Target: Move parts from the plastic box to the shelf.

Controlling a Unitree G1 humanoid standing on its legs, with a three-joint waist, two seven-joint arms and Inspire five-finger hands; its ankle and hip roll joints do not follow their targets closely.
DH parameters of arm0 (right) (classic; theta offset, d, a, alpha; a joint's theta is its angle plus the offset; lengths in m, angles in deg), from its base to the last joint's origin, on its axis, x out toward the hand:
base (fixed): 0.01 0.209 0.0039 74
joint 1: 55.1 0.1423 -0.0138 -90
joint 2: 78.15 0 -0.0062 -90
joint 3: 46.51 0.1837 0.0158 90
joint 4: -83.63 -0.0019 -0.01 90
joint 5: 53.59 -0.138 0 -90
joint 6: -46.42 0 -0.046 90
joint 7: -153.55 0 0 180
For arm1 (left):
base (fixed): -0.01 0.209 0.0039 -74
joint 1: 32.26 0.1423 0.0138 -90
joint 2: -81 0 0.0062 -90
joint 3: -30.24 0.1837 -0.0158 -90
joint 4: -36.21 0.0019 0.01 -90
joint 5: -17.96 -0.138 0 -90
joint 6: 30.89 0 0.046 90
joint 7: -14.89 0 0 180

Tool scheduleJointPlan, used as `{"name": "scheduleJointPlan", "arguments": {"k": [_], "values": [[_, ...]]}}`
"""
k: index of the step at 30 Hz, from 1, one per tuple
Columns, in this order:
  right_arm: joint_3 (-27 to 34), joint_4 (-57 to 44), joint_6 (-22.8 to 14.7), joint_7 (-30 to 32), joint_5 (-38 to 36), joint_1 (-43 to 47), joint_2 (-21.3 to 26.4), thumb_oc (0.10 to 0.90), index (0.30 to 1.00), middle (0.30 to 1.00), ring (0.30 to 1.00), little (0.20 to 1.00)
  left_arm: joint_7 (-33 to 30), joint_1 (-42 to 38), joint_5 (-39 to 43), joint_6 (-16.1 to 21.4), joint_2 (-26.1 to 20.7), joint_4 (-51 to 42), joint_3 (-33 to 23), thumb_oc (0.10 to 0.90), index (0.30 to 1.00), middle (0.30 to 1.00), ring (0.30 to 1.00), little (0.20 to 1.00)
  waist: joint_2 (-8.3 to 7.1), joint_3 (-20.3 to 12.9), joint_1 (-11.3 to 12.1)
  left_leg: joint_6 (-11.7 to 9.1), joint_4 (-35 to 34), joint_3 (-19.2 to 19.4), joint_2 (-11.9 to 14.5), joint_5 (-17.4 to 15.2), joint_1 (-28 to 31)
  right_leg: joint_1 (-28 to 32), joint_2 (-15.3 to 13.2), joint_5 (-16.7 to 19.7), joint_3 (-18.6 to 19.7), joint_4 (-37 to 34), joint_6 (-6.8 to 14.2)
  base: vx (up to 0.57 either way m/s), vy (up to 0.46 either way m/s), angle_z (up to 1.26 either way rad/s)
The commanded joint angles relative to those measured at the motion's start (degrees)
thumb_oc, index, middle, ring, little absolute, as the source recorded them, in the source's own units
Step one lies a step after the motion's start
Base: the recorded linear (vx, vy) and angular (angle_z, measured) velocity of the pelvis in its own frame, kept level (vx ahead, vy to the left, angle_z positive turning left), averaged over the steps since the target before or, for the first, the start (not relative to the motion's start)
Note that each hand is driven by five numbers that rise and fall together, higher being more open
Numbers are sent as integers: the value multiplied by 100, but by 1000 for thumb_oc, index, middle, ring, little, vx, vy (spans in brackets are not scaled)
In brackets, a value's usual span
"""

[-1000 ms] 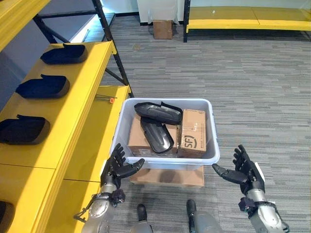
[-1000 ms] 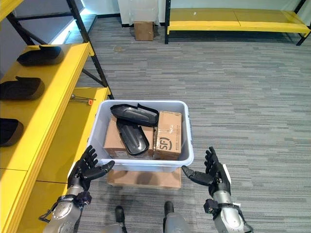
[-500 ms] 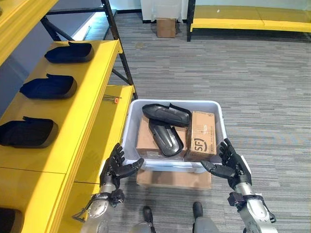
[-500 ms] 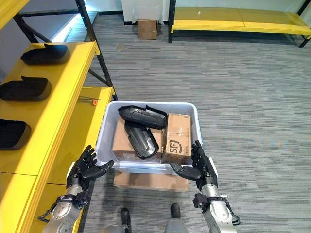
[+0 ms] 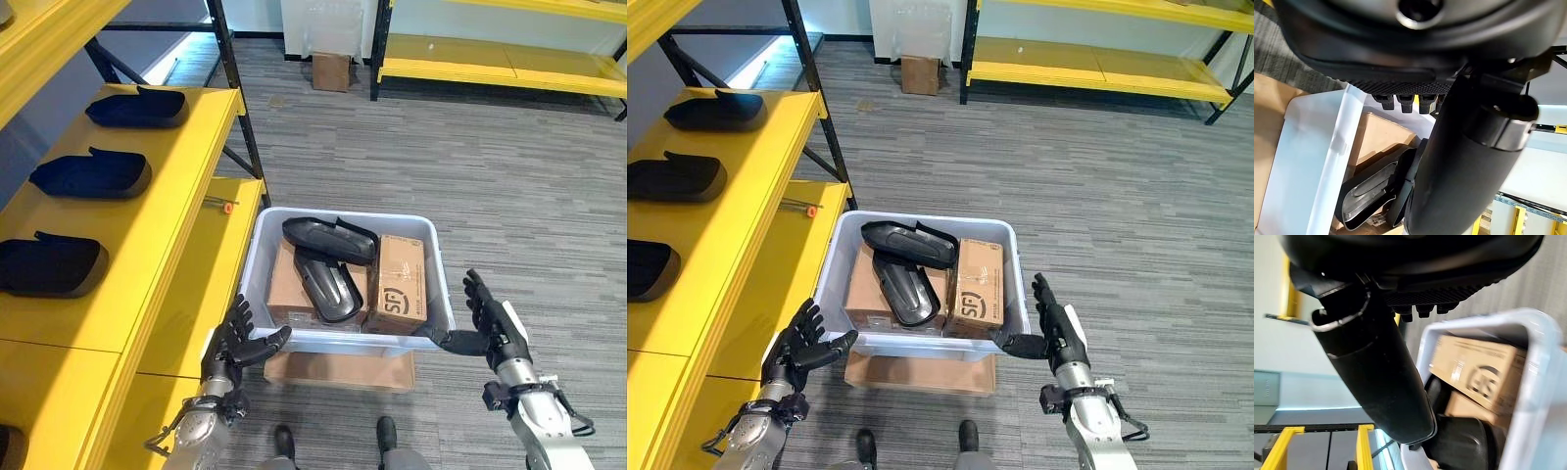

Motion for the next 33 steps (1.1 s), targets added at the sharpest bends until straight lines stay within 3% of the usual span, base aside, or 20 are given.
{"name": "scheduleJointPlan", "arguments": {"k": [1,16,23,33], "values": [[329,-446,-544,153,331,639,413,900,1000,1000,1000,1000,260,-291,87,344,-584,-476,-145,900,1000,1000,1000,1000,-107,-329,151,-201,572,-161,660,-278,-276,186,-457,-659,-175,582,315,8,-32,18],[-738,367,-232,241,849,2613,1797,900,1000,1000,1000,1000,346,-456,283,341,-991,-495,200,900,1000,1000,1000,1000,-39,331,530,-314,597,-470,751,22,-935,-278,-363,-700,-450,713,199,-60,-29,14],[-1135,526,-168,220,868,3244,2172,900,1000,1000,1000,1000,324,-461,357,362,-1019,-446,280,900,1000,1000,1000,1000,-7,592,596,-321,579,-488,775,117,-1112,-533,-357,-669,-454,802,174,-54,-9,-1],[-1801,828,-6,146,967,3988,2294,900,1000,1000,1000,1000,229,-539,366,381,-1065,-451,340,900,1000,1000,1000,1000,48,837,661,-322,524,-478,759,210,-1279,-786,-363,-598,-451,838,169,-28,1,0]]}}
